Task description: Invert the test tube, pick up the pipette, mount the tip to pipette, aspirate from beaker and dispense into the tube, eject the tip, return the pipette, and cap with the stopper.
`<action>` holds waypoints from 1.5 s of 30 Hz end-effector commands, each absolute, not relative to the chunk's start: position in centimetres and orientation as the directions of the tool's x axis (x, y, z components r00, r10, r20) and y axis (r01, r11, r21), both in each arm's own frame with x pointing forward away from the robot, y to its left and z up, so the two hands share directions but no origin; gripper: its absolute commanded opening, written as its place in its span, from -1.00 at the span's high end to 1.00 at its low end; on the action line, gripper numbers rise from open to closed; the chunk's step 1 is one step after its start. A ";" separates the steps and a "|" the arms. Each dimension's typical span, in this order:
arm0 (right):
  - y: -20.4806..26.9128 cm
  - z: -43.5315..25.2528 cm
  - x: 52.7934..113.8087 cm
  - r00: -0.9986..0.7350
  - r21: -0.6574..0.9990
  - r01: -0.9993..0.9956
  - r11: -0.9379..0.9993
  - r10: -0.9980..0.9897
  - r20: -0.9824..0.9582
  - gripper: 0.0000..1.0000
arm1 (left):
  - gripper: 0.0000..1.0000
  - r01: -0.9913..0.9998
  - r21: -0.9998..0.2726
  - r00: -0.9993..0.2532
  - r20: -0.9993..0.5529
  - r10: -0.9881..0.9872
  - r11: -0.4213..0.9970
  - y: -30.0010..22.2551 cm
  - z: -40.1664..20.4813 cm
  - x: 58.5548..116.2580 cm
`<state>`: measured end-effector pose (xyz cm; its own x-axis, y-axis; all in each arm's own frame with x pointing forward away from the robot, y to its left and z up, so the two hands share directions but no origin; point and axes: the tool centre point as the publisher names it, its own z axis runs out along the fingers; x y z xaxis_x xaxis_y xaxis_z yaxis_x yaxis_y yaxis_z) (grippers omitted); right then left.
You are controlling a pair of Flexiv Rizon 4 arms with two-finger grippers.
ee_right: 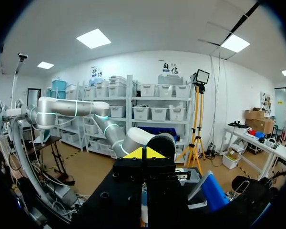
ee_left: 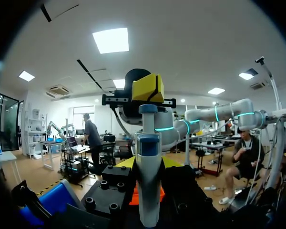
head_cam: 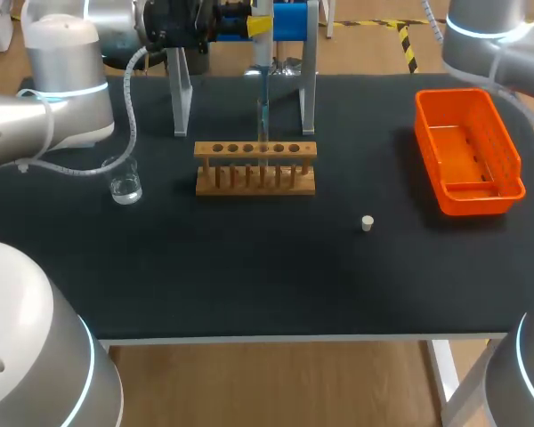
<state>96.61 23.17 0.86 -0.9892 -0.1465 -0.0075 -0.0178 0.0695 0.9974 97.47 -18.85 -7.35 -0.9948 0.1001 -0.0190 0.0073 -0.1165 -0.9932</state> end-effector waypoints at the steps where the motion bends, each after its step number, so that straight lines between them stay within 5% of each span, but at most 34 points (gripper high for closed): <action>1: 23.8 0.6 97.2 -0.989 0.997 -0.012 0.073 -0.149 -0.001 1.00 | 1.00 0.007 -0.993 -0.994 -0.020 0.107 -0.117 -18.8 -7.4 97.7; 45: 24.6 -1.9 97.3 -0.989 0.993 0.029 0.114 -0.142 0.045 1.00 | 1.00 0.007 -0.993 -0.994 -0.020 0.107 -0.117 -18.8 -7.4 97.7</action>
<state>97.32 24.67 -1.44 -0.9890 -0.1413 0.0441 0.0283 0.1120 0.9933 97.40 -18.86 -7.67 -0.9948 0.1002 -0.0182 0.0066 -0.1151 -0.9933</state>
